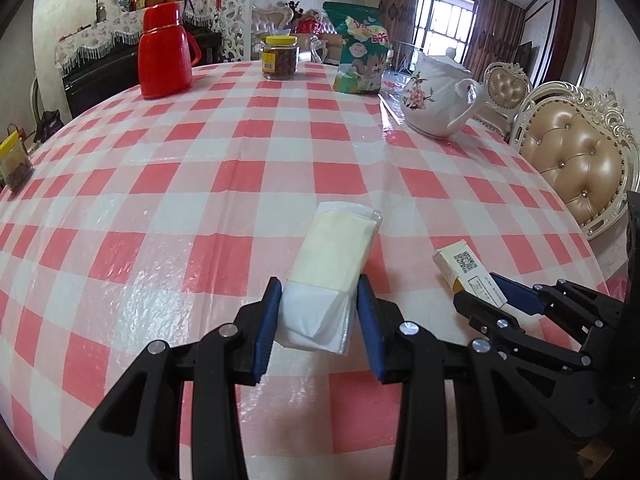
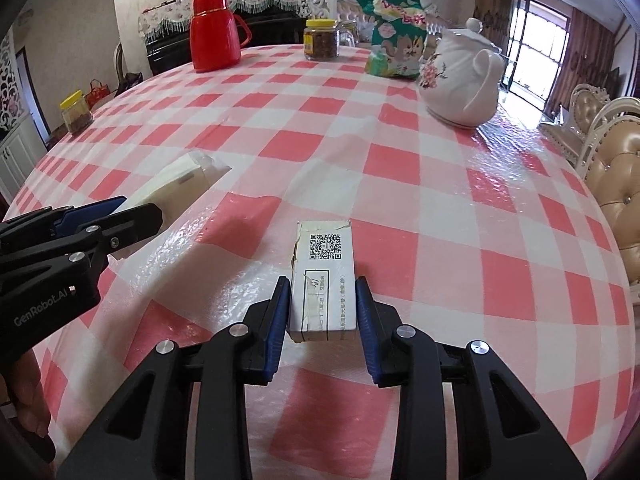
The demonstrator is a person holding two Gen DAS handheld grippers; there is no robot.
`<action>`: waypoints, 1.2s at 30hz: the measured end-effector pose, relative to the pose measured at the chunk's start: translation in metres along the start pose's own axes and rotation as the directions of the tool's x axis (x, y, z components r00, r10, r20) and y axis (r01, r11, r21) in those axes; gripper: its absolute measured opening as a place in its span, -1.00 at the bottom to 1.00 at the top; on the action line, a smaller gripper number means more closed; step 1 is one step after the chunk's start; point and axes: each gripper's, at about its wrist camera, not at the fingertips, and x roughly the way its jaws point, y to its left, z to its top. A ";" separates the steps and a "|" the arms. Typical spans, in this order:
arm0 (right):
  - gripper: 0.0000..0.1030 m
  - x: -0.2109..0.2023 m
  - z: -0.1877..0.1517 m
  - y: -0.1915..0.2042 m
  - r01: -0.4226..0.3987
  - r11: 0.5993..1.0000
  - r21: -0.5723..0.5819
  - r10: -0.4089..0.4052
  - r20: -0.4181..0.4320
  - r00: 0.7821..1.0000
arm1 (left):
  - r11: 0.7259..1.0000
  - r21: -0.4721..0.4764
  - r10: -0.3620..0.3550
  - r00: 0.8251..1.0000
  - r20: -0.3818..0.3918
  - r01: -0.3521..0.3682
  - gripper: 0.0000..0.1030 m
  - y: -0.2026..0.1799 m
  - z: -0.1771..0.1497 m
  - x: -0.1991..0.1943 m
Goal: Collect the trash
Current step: 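Carry the tissue pack and small box over the pink bin with both tools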
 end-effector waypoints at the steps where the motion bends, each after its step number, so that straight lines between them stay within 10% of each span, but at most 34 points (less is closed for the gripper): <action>1: -0.38 -0.002 0.000 -0.002 0.002 1.000 0.003 -0.002 0.004 1.000 | 1.000 0.002 -0.001 1.000 0.001 0.001 -0.28 -0.001 0.000 -0.001; 36: -0.37 -0.085 -0.045 -0.098 0.097 0.985 0.144 -0.110 0.081 0.991 | 0.987 0.147 -0.067 0.997 0.039 0.060 -0.28 -0.090 -0.006 -0.028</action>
